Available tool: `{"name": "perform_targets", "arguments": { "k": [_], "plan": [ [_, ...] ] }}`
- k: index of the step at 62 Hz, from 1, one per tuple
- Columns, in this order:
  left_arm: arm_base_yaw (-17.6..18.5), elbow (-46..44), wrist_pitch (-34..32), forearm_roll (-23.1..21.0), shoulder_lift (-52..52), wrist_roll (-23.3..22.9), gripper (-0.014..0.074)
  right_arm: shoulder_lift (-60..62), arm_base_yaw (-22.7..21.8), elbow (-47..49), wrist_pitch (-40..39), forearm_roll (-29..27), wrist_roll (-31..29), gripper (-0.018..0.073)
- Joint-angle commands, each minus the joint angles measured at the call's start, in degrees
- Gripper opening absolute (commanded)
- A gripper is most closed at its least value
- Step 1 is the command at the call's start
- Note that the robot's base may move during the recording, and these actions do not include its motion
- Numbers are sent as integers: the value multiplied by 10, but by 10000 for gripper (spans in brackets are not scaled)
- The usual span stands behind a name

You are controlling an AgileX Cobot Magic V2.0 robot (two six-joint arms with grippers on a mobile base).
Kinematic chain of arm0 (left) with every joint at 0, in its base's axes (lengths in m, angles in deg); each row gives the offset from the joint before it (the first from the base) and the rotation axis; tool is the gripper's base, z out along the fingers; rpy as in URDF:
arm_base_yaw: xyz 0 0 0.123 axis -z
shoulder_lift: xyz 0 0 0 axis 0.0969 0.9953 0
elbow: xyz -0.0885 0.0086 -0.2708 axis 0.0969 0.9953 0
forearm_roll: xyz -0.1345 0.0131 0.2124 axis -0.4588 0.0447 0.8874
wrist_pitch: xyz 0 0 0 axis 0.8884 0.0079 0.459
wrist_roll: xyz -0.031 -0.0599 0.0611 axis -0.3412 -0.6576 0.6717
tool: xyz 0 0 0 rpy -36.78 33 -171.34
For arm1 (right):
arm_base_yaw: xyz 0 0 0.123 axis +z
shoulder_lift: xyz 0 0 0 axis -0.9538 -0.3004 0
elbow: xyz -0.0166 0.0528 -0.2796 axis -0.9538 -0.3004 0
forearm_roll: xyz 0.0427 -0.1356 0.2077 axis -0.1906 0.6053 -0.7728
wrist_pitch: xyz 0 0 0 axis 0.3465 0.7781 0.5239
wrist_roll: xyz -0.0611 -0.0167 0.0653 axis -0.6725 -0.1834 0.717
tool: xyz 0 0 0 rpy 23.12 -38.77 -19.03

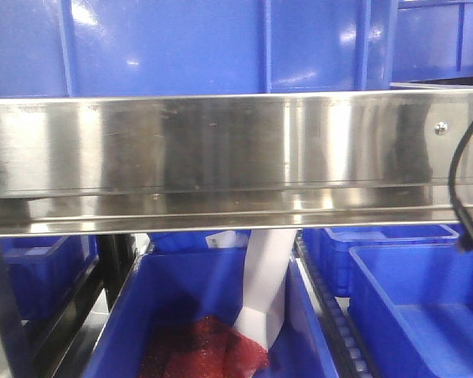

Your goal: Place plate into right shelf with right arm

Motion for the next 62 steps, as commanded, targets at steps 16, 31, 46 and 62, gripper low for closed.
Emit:
{"name": "perform_targets", "arguments": {
  "k": [16,31,46,62],
  "plan": [
    [3,5,-49,-4,-6,-2,-47,17,1,26,-39,3,-2,228],
    [3,5,-49,-4,-6,-2,-47,47,1,26,-35,3,-2,554],
    [3,5,-49,-4,-6,-2,-47,132,1,26,26,3,-2,397],
    [3,5,-49,-4,-6,-2,-47,277,1,-24,114,3,-2,29]
  ]
}}
